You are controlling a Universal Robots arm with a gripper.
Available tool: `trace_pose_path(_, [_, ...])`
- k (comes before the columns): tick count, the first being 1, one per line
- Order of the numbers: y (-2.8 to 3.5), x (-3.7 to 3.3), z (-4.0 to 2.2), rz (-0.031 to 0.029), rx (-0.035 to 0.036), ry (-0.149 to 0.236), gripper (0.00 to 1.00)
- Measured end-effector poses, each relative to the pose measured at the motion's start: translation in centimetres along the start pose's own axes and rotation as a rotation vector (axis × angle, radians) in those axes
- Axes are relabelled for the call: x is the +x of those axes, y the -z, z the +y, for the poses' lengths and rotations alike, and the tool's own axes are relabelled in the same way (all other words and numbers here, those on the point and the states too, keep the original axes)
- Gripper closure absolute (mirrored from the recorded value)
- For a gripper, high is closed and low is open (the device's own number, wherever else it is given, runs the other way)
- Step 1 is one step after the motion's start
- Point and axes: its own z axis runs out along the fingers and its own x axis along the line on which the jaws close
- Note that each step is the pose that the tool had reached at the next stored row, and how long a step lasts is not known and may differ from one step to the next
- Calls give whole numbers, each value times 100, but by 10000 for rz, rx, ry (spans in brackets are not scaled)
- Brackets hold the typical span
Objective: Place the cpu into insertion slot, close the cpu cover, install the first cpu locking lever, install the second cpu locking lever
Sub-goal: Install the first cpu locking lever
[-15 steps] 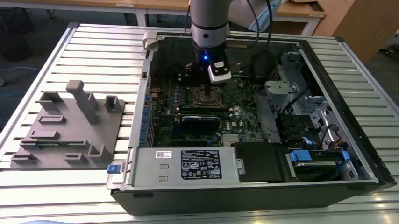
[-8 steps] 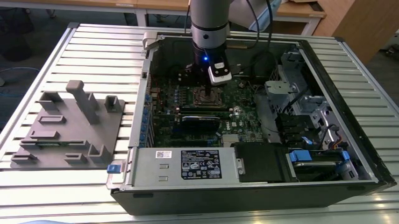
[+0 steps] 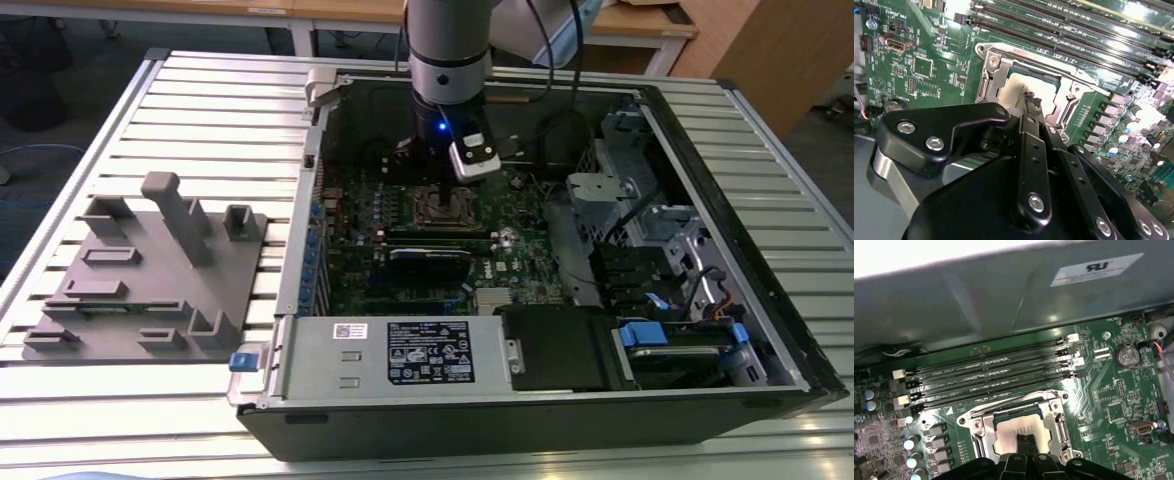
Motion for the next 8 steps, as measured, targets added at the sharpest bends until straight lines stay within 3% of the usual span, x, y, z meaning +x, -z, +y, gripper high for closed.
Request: trace_pose_path(8, [-1,0,0,18,-52,615,89])
